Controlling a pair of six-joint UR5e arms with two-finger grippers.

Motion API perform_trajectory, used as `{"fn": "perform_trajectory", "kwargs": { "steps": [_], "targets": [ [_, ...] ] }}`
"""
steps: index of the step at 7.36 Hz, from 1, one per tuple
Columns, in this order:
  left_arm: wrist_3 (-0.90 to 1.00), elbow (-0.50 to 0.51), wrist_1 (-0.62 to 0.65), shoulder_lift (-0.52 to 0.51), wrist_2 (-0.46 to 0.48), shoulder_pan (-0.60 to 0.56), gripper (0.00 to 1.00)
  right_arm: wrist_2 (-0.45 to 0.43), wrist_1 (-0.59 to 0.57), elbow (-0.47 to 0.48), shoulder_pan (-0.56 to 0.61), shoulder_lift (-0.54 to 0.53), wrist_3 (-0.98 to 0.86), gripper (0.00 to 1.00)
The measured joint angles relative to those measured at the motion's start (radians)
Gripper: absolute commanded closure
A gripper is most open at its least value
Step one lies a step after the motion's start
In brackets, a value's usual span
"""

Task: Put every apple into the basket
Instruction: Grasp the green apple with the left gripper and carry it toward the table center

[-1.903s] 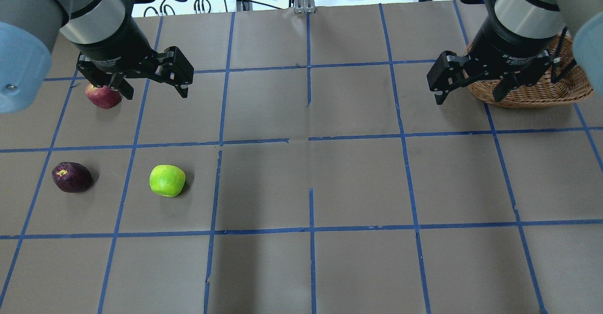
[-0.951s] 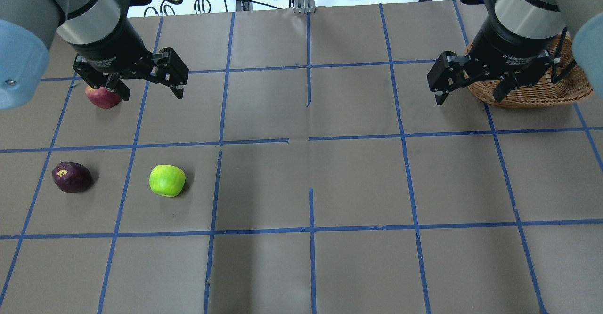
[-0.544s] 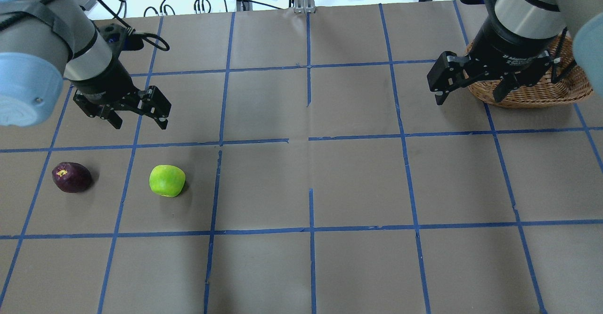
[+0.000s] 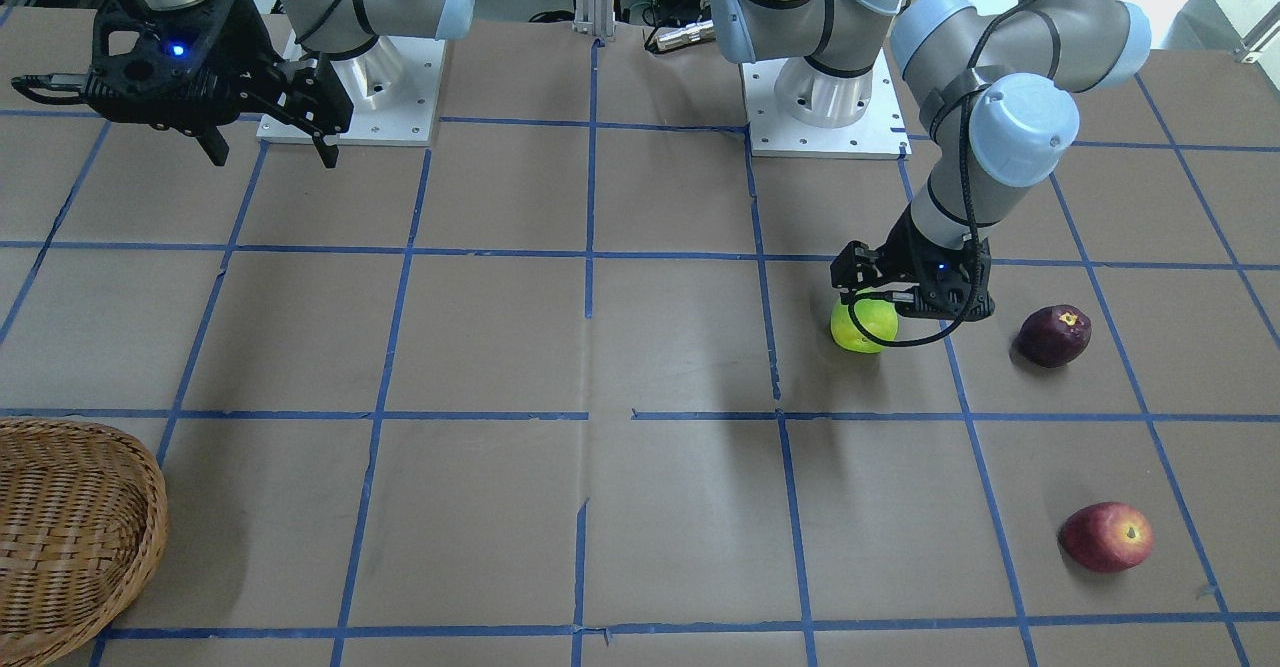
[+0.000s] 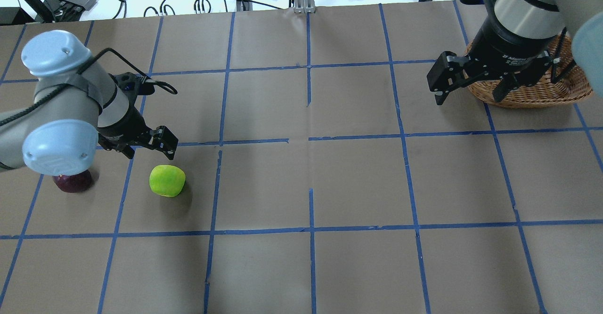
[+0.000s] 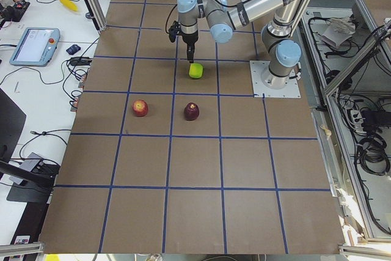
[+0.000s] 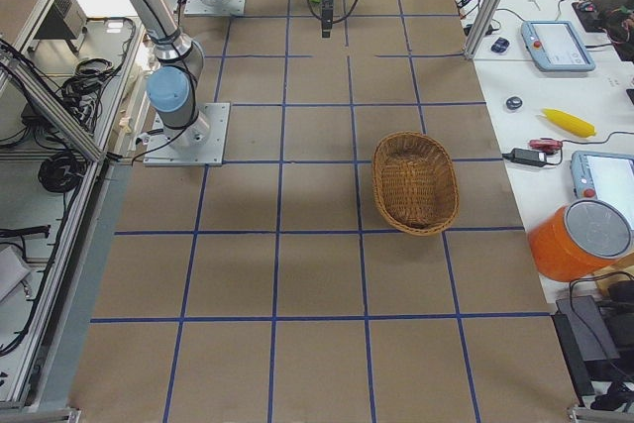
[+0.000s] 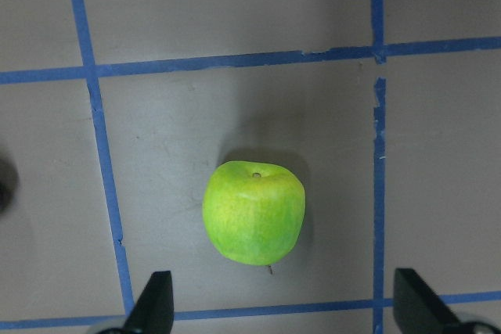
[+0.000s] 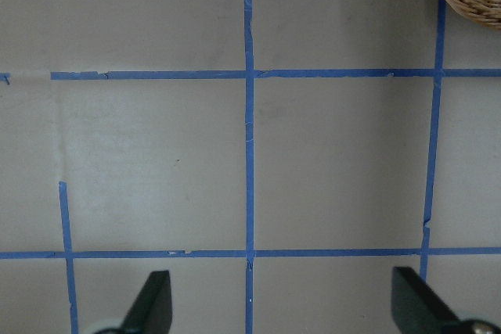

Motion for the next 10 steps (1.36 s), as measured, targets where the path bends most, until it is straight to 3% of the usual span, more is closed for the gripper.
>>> {"fn": "perform_trajectory", "kwargs": {
  "steps": [4, 6, 8, 9, 10],
  "targets": [
    [0.090, -0.049, 0.094, -0.081, 0.001, 0.002, 0.01, 0.000, -0.001, 0.000, 0.000, 0.000, 0.001, 0.00],
    [0.093, -0.048, 0.109, -0.109, 0.018, 0.002, 0.06, -0.001, -0.001, 0.000, 0.000, 0.000, 0.001, 0.00],
    [0.091, -0.056, 0.139, -0.125, 0.027, 0.002, 0.47, -0.001, 0.000, 0.000, 0.000, 0.000, 0.001, 0.00],
    [0.087, -0.057, 0.143, -0.128, 0.027, 0.002, 0.60, -0.001, 0.000, 0.000, 0.000, 0.000, 0.000, 0.00],
    [0.065, -0.051, 0.143, -0.129, 0.025, 0.002, 0.60, 0.000, 0.000, 0.000, 0.000, 0.001, 0.000, 0.00]
  ]
}}
